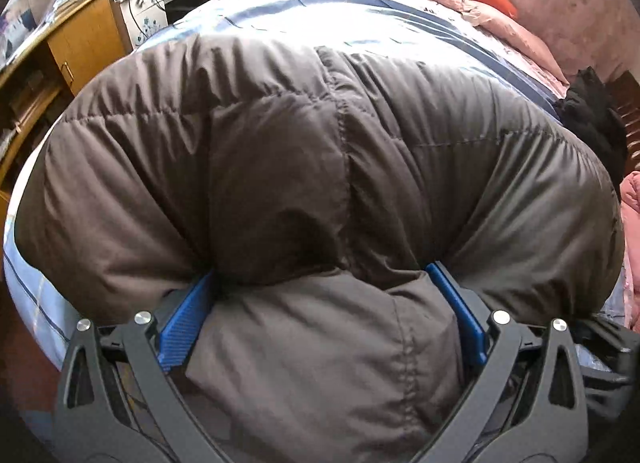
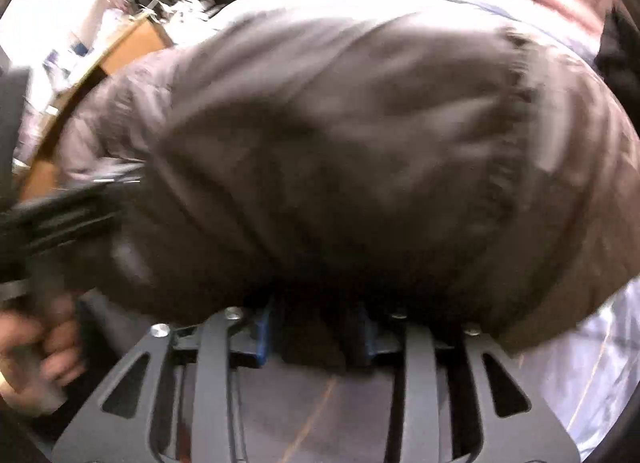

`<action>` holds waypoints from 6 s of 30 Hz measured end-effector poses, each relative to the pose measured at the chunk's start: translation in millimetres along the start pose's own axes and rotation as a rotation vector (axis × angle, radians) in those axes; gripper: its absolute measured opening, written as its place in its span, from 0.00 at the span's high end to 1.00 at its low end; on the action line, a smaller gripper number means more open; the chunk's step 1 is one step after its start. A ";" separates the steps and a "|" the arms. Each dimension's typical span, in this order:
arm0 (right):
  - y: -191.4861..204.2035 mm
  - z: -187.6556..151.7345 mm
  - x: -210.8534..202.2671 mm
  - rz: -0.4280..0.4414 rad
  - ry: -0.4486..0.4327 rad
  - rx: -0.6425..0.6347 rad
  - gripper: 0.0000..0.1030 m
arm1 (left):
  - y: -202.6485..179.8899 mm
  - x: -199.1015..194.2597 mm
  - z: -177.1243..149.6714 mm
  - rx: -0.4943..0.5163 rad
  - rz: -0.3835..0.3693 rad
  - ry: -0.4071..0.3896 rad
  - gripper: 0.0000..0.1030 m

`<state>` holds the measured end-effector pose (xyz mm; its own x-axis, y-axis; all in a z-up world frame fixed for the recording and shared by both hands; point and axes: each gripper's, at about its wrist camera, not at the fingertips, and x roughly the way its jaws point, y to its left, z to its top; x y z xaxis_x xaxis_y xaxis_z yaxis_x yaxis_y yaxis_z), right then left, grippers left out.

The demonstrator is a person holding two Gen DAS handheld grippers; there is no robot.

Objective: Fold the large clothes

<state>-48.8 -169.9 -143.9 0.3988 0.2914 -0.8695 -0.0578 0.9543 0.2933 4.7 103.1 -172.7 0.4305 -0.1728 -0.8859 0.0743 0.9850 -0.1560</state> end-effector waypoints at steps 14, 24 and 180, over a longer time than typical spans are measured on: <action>-26.5 60.8 11.6 -0.260 -0.101 -0.074 0.29 | -29.4 -1.1 -44.3 0.186 0.169 -0.029 0.02; -36.6 61.6 -39.3 -0.199 -0.324 -0.002 0.28 | -35.3 -106.8 -15.5 0.257 0.182 -0.413 0.02; 102.4 -52.4 -210.3 -0.442 -0.397 -0.035 0.01 | -60.5 -306.5 -51.0 0.125 0.025 -0.406 0.02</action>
<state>-186.5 -130.0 48.1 0.7032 -0.1747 -0.6892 0.1641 0.9830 -0.0818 -177.7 96.4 85.9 0.7512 -0.1586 -0.6408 0.1567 0.9858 -0.0604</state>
